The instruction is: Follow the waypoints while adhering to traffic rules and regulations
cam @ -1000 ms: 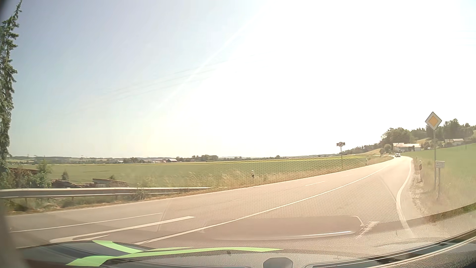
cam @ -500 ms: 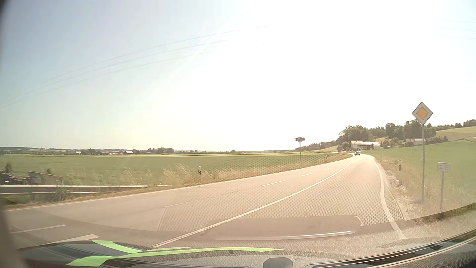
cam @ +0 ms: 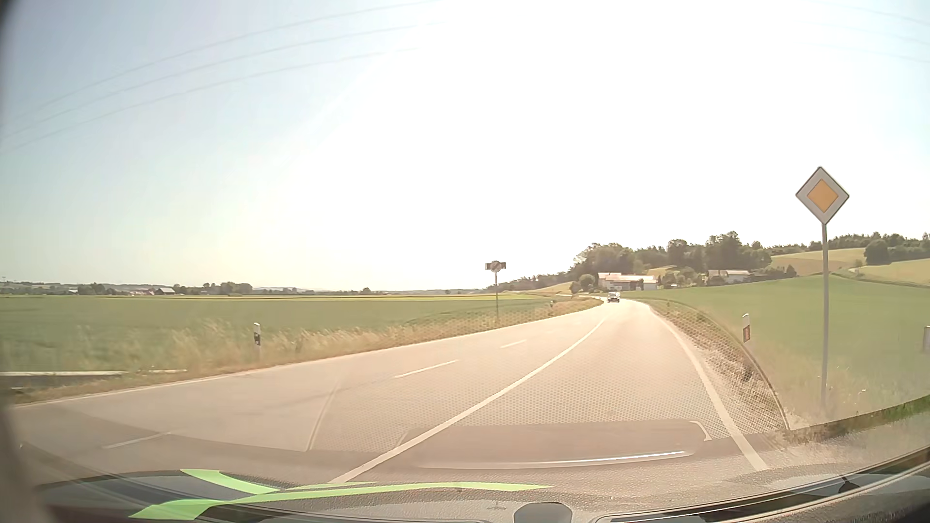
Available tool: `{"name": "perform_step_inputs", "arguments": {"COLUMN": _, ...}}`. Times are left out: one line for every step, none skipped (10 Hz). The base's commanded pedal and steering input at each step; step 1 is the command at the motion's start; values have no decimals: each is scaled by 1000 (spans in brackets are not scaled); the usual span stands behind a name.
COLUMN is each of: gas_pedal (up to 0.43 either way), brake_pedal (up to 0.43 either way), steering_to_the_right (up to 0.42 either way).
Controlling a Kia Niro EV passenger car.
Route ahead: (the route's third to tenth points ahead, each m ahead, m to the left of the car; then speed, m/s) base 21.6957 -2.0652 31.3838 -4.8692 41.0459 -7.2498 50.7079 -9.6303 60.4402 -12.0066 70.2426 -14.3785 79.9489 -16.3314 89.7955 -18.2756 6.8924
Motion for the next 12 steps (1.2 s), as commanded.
{"name": "perform_step_inputs", "arguments": {"gas_pedal": 409, "brake_pedal": 0, "steering_to_the_right": 169}}
{"name": "perform_step_inputs", "arguments": {"gas_pedal": 429, "brake_pedal": 0, "steering_to_the_right": 161}}
{"name": "perform_step_inputs", "arguments": {"gas_pedal": 429, "brake_pedal": 0, "steering_to_the_right": 154}}
{"name": "perform_step_inputs", "arguments": {"gas_pedal": 429, "brake_pedal": 0, "steering_to_the_right": 147}}
{"name": "perform_step_inputs", "arguments": {"gas_pedal": 429, "brake_pedal": 0, "steering_to_the_right": 131}}
{"name": "perform_step_inputs", "arguments": {"gas_pedal": 429, "brake_pedal": 0, "steering_to_the_right": 114}}
{"name": "perform_step_inputs", "arguments": {"gas_pedal": 429, "brake_pedal": 0, "steering_to_the_right": 94}}
{"name": "perform_step_inputs", "arguments": {"gas_pedal": 449, "brake_pedal": 0, "steering_to_the_right": 81}}
{"name": "perform_step_inputs", "arguments": {"gas_pedal": 461, "brake_pedal": 0, "steering_to_the_right": 65}}
{"name": "perform_step_inputs", "arguments": {"gas_pedal": 461, "brake_pedal": 0, "steering_to_the_right": 51}}
{"name": "perform_step_inputs", "arguments": {"gas_pedal": 461, "brake_pedal": 0, "steering_to_the_right": 38}}
{"name": "perform_step_inputs", "arguments": {"gas_pedal": 469, "brake_pedal": 0, "steering_to_the_right": 28}}
